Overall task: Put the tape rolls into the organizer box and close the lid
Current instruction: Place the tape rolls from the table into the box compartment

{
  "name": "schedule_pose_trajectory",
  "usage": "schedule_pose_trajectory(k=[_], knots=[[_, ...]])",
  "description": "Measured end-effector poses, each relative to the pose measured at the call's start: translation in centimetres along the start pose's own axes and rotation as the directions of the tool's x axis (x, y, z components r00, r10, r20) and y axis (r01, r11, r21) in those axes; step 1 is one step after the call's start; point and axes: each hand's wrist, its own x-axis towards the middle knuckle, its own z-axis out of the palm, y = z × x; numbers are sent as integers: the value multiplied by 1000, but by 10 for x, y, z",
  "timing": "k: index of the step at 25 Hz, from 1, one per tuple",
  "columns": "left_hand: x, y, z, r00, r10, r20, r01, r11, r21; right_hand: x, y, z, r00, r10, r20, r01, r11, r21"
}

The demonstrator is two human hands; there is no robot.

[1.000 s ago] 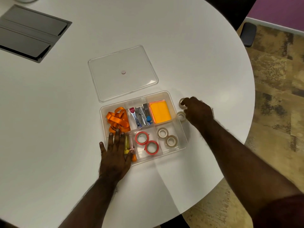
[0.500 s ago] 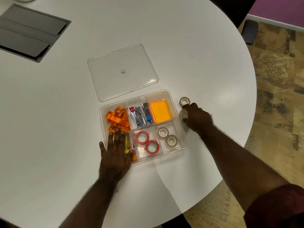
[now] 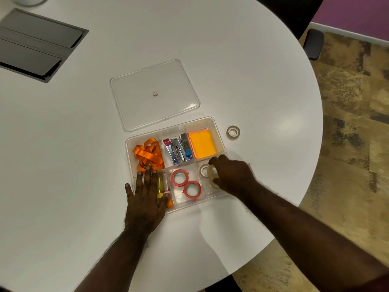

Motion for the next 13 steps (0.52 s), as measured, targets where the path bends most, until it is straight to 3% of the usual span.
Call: schedule_pose_trajectory(k=[2,5,9,13], knots=[[0,0,0,1000,13,-8,-13,1000,10,2,-7,18,1000,14,-10,-15,996,-90],[-1,-1,2,1000,4,-3,-4,1000,8,8,-9,17,999,33,-31,-32,999,17],[-1,-1,4,1000,-10,-1,10,1000,5,26,26,-18,938,194,-287,-151,974,168],[-2,-1,3,1000,9,-18,-9,1000,13,59,81,-21,904,350,-247,-326,936,131]])
